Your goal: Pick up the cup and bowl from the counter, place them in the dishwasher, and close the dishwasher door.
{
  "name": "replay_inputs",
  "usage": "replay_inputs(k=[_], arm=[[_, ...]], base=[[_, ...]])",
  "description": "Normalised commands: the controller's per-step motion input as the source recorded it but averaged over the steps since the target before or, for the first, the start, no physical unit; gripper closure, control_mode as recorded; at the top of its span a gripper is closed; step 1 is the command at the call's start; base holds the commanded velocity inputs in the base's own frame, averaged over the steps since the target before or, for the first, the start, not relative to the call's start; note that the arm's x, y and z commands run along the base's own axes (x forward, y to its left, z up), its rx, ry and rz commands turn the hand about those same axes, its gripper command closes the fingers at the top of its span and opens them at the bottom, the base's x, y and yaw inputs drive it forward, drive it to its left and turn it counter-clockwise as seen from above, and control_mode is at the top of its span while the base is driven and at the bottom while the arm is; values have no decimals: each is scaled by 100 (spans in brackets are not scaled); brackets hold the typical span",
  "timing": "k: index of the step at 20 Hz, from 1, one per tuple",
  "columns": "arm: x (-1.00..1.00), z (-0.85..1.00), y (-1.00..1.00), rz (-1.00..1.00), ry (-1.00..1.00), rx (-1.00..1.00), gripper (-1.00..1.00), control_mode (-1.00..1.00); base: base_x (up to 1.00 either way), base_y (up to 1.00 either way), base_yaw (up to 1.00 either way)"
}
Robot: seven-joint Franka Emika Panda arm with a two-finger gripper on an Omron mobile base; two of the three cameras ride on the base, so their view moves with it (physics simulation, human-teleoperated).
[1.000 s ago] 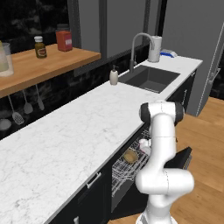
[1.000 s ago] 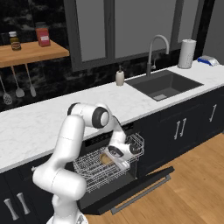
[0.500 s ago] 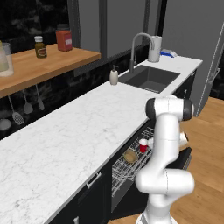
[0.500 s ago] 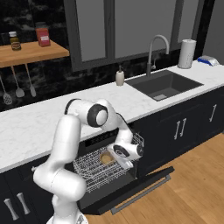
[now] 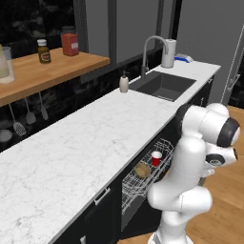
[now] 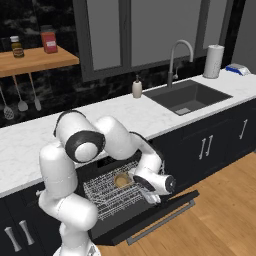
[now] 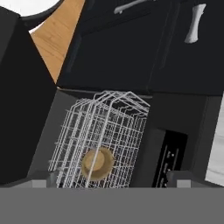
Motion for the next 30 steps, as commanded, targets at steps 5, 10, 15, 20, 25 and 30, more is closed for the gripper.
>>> replay_inputs(k=[5, 10, 15, 20, 25, 30], arm=[[-90, 43, -97, -9, 8, 10, -100, -100], [-64, -7, -100, -4, 2, 8, -100, -100], [-26, -64, -82, 0, 0, 13, -100, -100], [-17, -94, -57, 0, -3, 23, -100, -100], [-37, -70, -55, 0, -10, 29, -100, -100], [-29, -38, -41, 0, -17, 26, -100, -100]], base=[[0, 0, 0], [0, 0, 0], [0, 0, 0], [0, 0, 0], [0, 0, 0], [0, 0, 0]])
